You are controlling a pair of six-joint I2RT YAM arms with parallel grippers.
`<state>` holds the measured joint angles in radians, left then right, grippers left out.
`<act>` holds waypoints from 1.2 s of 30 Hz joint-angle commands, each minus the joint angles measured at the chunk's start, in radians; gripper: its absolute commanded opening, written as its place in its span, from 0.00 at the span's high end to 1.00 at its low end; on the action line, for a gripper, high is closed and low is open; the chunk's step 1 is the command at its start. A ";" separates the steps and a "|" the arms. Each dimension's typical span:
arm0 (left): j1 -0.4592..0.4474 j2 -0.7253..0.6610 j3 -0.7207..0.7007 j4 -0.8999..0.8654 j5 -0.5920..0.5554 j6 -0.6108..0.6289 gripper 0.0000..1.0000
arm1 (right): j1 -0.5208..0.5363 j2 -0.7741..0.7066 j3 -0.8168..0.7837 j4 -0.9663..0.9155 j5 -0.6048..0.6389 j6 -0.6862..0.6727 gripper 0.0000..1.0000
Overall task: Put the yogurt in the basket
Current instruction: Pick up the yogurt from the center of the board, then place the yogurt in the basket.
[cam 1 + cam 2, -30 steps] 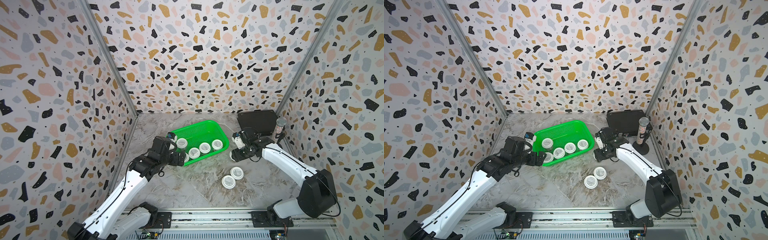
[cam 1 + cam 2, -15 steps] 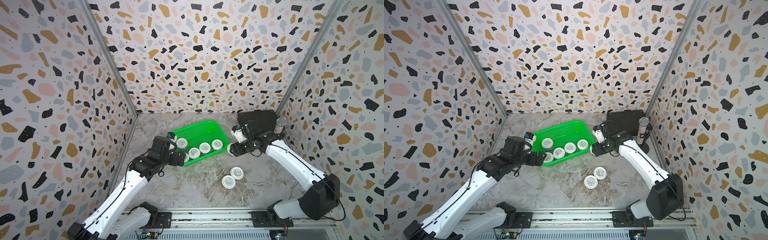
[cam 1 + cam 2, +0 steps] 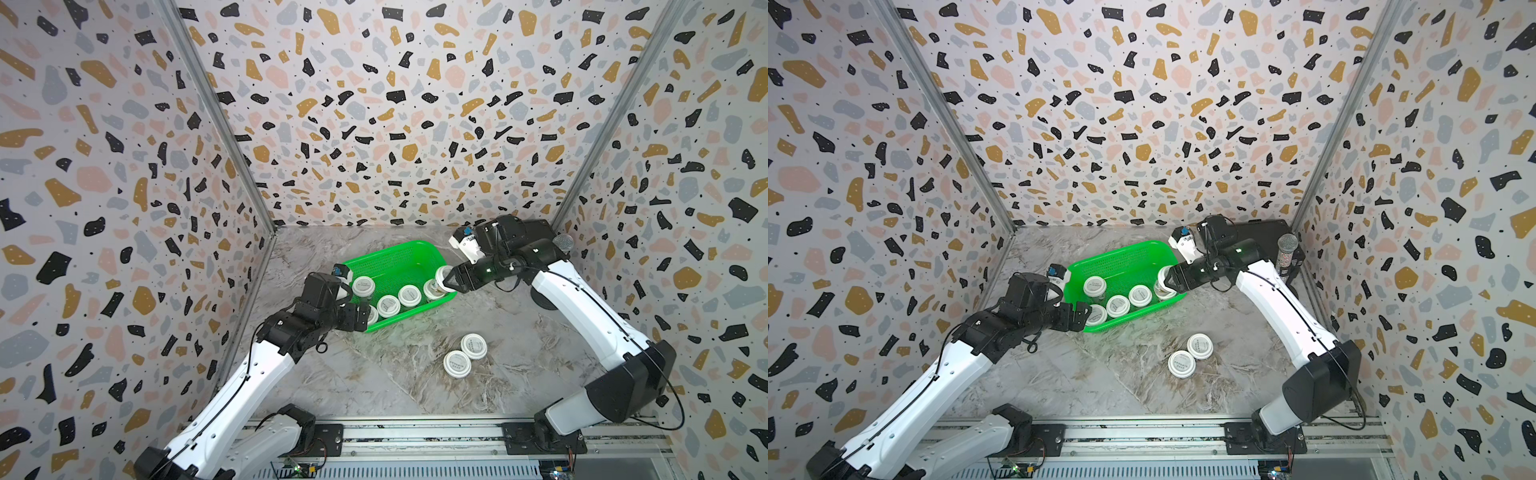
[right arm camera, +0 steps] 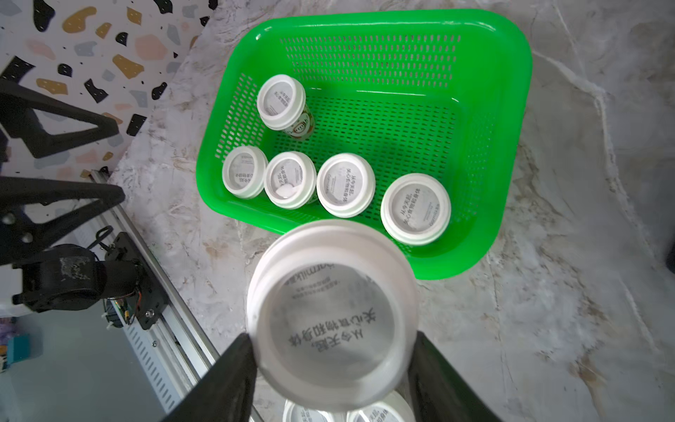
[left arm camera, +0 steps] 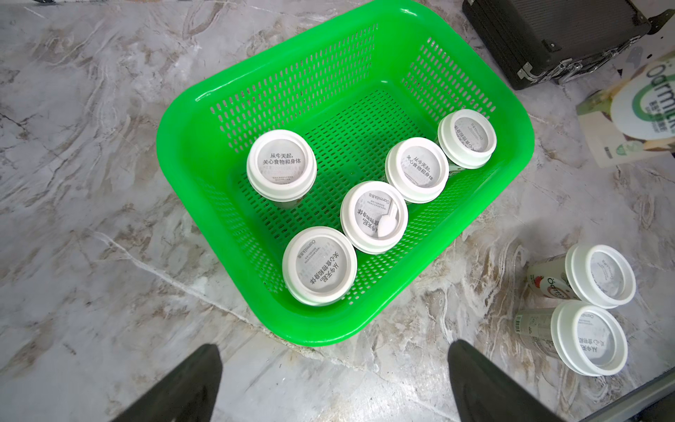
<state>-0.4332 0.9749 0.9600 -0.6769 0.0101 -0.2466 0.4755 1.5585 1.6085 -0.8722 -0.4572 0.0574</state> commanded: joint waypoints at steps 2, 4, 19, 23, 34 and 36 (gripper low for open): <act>0.007 -0.019 -0.010 0.017 0.003 0.003 0.00 | 0.005 0.081 0.091 0.085 -0.078 0.064 0.35; 0.007 -0.020 -0.010 0.017 0.003 0.000 0.00 | 0.006 0.139 0.149 0.109 -0.084 0.093 0.35; 0.032 -0.047 -0.020 0.011 -0.068 -0.033 0.00 | 0.120 0.630 0.717 -0.035 0.088 0.108 0.35; 0.053 -0.054 -0.021 0.011 -0.075 -0.043 0.00 | 0.155 0.734 0.836 -0.088 0.163 0.080 0.34; 0.082 -0.054 -0.023 0.020 -0.043 -0.046 0.00 | 0.218 0.841 0.874 -0.058 0.284 0.027 0.34; 0.083 -0.054 -0.024 0.022 -0.040 -0.046 0.00 | 0.227 0.853 0.875 -0.045 0.300 0.018 0.34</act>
<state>-0.3580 0.9318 0.9485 -0.6796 -0.0418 -0.2848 0.6907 2.4294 2.4420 -0.9237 -0.2077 0.1051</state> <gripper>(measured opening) 0.995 0.666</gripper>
